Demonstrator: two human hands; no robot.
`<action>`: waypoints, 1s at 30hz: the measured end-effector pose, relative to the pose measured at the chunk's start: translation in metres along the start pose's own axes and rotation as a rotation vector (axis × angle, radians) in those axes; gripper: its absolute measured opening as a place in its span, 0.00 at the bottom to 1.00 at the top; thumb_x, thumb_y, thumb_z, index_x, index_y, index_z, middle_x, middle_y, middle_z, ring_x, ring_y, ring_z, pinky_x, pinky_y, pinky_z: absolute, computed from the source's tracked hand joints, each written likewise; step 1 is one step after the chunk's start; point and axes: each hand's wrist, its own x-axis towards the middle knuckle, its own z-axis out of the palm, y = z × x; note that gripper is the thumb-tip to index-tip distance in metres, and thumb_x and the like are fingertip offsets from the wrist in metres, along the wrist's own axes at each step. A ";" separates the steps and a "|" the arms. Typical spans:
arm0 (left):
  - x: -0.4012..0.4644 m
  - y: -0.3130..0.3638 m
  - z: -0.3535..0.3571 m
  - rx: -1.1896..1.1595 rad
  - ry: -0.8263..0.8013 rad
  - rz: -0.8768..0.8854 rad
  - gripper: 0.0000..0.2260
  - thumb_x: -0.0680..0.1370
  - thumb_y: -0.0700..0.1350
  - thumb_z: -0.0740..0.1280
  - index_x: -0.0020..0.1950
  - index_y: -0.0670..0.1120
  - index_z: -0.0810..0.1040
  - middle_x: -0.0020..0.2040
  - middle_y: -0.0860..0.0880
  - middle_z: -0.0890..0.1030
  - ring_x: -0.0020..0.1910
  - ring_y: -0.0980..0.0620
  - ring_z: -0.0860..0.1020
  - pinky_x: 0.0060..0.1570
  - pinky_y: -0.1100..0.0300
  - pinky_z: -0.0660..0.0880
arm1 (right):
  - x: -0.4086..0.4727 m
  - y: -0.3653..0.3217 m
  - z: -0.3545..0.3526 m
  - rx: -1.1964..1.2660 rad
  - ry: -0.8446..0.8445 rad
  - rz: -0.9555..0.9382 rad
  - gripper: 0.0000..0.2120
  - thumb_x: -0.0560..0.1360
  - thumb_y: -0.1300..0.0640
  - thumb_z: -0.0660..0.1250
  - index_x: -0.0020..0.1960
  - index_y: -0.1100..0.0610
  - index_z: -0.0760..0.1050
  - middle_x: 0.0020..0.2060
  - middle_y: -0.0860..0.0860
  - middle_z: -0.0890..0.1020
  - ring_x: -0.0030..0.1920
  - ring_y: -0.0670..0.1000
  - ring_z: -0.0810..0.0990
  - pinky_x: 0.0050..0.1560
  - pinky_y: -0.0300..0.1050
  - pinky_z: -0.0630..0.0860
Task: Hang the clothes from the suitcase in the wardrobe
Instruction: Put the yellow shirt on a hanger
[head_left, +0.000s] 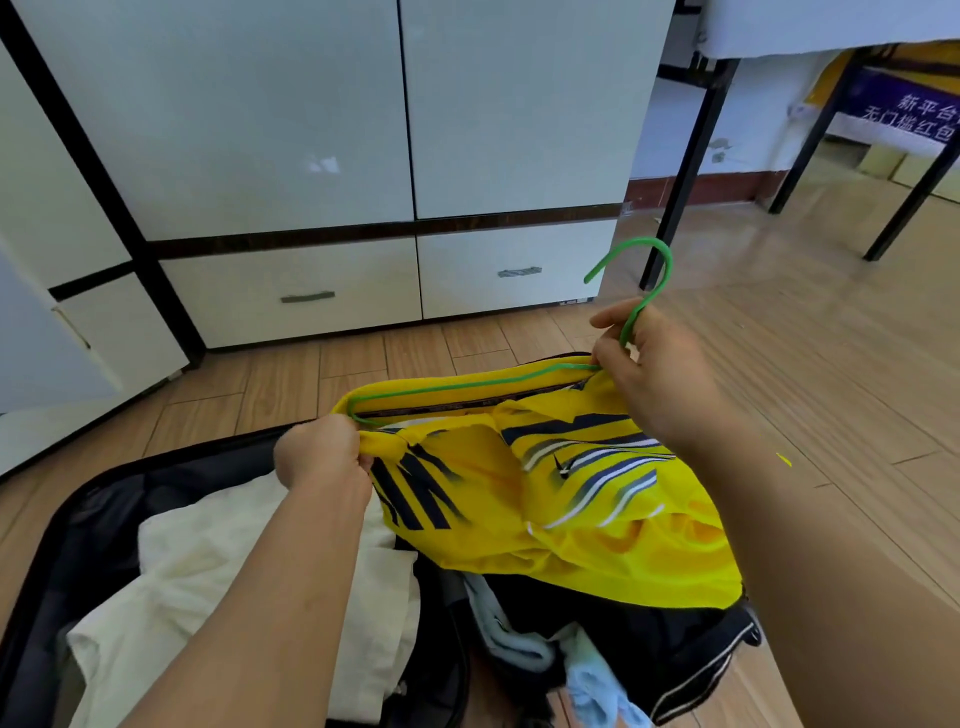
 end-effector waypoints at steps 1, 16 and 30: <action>-0.001 0.000 0.001 0.080 0.035 0.098 0.11 0.73 0.31 0.60 0.49 0.44 0.75 0.46 0.44 0.76 0.38 0.48 0.77 0.35 0.56 0.77 | -0.001 0.001 0.000 -0.008 -0.030 -0.012 0.08 0.79 0.58 0.60 0.54 0.47 0.72 0.43 0.49 0.80 0.48 0.52 0.78 0.53 0.50 0.73; -0.114 0.013 0.051 0.261 -0.637 0.586 0.07 0.67 0.43 0.72 0.42 0.52 0.79 0.45 0.47 0.83 0.46 0.46 0.82 0.46 0.46 0.81 | -0.009 -0.020 0.012 0.104 -0.237 -0.022 0.08 0.80 0.54 0.61 0.45 0.53 0.77 0.38 0.49 0.81 0.39 0.46 0.78 0.42 0.44 0.74; -0.063 0.049 0.018 0.250 -0.286 0.706 0.06 0.76 0.45 0.68 0.51 0.56 0.76 0.51 0.54 0.80 0.51 0.54 0.80 0.51 0.59 0.76 | 0.010 0.012 -0.039 0.693 0.612 0.342 0.15 0.80 0.54 0.59 0.36 0.52 0.75 0.32 0.48 0.82 0.32 0.49 0.78 0.40 0.52 0.79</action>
